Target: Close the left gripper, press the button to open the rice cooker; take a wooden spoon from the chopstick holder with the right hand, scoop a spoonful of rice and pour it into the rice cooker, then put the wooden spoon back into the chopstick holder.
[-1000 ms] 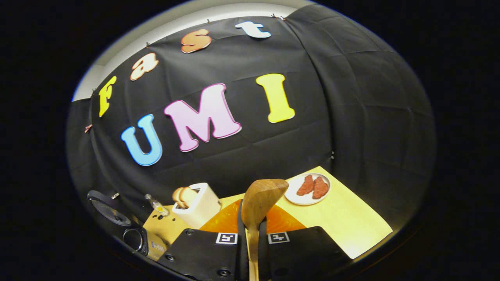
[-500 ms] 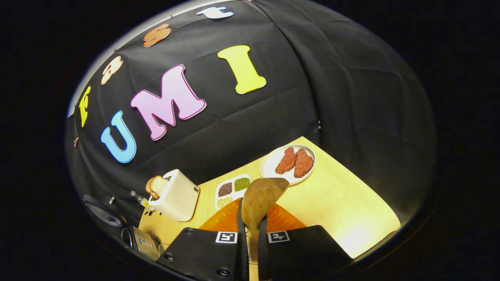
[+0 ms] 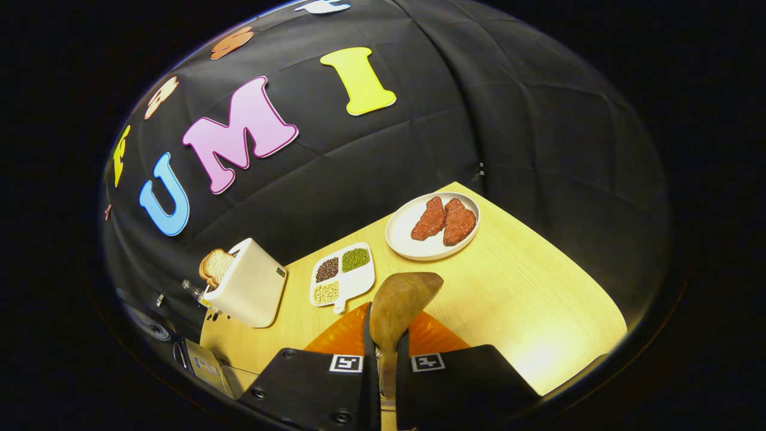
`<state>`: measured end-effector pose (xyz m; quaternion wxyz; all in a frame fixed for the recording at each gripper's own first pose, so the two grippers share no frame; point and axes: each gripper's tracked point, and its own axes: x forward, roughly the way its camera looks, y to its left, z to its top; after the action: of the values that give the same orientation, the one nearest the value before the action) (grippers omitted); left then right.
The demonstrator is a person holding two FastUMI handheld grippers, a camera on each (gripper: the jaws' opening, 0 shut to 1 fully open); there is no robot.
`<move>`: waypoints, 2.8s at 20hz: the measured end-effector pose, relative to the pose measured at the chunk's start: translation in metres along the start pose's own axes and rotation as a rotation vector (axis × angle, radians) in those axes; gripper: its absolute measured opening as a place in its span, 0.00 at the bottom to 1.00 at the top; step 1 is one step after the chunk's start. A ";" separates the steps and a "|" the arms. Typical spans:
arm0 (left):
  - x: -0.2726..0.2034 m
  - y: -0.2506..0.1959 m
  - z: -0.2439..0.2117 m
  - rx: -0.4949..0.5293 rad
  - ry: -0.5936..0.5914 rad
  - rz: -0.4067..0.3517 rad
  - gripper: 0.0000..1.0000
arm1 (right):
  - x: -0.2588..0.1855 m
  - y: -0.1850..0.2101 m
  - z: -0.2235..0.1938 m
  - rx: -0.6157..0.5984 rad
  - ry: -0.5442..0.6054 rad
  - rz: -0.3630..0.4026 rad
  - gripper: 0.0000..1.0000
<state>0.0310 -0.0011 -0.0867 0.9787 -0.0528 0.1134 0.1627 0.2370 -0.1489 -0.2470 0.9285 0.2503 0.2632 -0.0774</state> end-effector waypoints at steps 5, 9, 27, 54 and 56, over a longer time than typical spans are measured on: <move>-0.005 0.029 0.022 -0.003 -0.041 0.010 0.92 | -0.017 0.003 -0.001 0.005 -0.020 -0.010 0.20; -0.008 0.063 0.061 -0.031 -0.106 0.043 0.95 | -0.038 0.000 0.002 -0.036 -0.065 -0.048 0.76; 0.092 0.160 0.217 0.014 -0.353 0.016 0.94 | -0.178 0.046 -0.035 -0.348 -0.154 -0.042 0.99; 0.120 0.151 0.119 0.050 0.058 0.043 0.97 | -0.188 0.047 -0.053 -0.360 -0.153 -0.007 0.99; 0.111 0.149 0.098 0.044 0.091 0.048 0.97 | -0.185 0.046 -0.057 -0.357 -0.134 0.001 0.99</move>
<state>0.1043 0.1868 -0.0285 0.9694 -0.0358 0.1623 0.1809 0.0672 -0.0783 -0.1716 0.9736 0.0759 0.2103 -0.0453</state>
